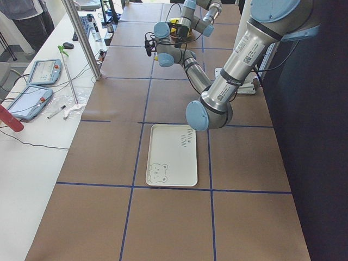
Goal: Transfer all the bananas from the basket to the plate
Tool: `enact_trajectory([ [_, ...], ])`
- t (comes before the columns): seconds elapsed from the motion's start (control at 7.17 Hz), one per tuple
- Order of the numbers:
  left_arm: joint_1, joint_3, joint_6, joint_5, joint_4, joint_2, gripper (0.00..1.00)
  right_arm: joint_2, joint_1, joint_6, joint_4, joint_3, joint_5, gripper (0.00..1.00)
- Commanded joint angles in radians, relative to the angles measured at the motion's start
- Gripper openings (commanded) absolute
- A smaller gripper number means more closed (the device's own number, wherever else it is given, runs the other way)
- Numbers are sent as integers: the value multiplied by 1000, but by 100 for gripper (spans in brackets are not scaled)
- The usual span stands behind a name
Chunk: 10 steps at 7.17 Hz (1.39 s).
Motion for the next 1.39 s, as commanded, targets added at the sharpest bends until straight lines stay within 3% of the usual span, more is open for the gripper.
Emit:
enact_trajectory([
  [0.0, -4, -13, -2, -3, 1, 6, 0, 2, 13, 14, 0, 1, 0, 100],
  [0.28, -35, -15, -8, 2, 6, 38, 0, 0, 31, 29, -10, 10, 20, 100],
  [0.56, -142, -9, 0, 5, 9, 147, 0, -9, 108, 28, -95, 22, 160, 100],
  [0.7, -206, -4, 4, 5, 9, 205, 0, -12, 155, 19, -191, 42, 234, 100],
  [0.98, -257, -13, 198, 3, 9, 373, 0, -23, 217, -18, -377, 58, 282, 100],
  [1.25, -286, 11, 372, 11, 9, 551, 0, -55, 304, -227, -608, 61, 358, 100],
])
